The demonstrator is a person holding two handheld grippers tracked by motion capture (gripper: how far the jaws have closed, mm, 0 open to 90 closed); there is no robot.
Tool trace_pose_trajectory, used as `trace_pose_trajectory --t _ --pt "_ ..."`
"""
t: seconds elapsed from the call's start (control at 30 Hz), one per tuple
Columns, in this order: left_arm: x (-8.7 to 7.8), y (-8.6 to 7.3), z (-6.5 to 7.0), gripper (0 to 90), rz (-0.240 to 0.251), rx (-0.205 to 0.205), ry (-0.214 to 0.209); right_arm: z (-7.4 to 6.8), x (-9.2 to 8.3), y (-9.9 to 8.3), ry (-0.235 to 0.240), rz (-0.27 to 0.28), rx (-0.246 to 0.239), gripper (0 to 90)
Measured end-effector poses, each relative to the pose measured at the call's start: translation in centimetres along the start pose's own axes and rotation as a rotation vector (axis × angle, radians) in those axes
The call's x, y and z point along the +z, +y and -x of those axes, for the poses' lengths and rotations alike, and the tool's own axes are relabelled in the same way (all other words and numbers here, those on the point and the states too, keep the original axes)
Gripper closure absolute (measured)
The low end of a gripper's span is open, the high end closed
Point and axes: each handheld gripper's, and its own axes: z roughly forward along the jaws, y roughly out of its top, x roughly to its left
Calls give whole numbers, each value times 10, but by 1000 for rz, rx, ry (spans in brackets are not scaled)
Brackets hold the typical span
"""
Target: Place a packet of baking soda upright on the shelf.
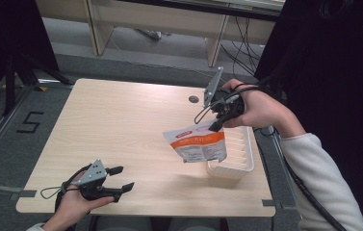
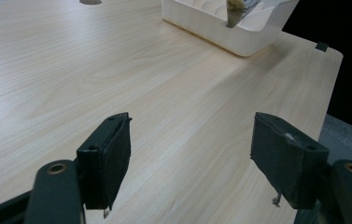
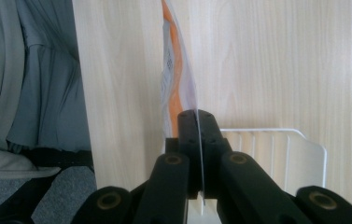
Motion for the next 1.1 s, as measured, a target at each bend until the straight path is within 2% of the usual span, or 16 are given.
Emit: trace_pose_trajectory --t 0.03,0.07,0.13,0.23,0.27,0.3,0.43,0.53,0.57,0.6,0.63,0.83,0.87,0.9,1.03,1.1 --pt "0 0 0 282 0 0 0 0 0 0 0 0 0 900" --pt "0 0 -1 283 0 9 1 2 -2 -3 -9 -6 30 900" --pt "0 0 0 282 1 -2 1 3 -2 -3 -4 -5 17 900" --pt "1 0 -1 282 -2 8 -1 4 -2 -6 -8 -13 33 900" --pt "1 0 0 282 2 -4 2 7 -2 -8 -2 -6 9 900" --pt "0 0 0 282 2 -6 5 6 -2 -8 -5 -12 32 900" --pt "1 0 0 282 1 -2 4 9 -4 -12 -17 -21 36 900" --pt "0 0 0 281 -1 1 4 11 -4 -14 -15 -22 34 900" --pt "0 0 0 281 0 0 3 13 -5 -14 -14 -15 5 900" --pt "0 0 -1 281 1 0 5 10 -7 -15 -22 -32 62 900" --pt "0 0 0 281 2 -1 5 12 -7 -15 -18 -21 41 900" --pt "1 0 0 282 0 -5 7 15 -9 -18 -22 -28 42 900" --pt "1 0 0 283 1 -7 8 17 -9 -19 -23 -24 17 900" --pt "1 0 -1 283 3 -3 5 15 -10 -20 -21 -33 54 900" --pt "1 0 0 282 3 -7 3 17 -10 -23 -28 -36 48 900" --pt "1 0 0 283 -2 -5 6 17 -10 -26 -35 -39 71 900"
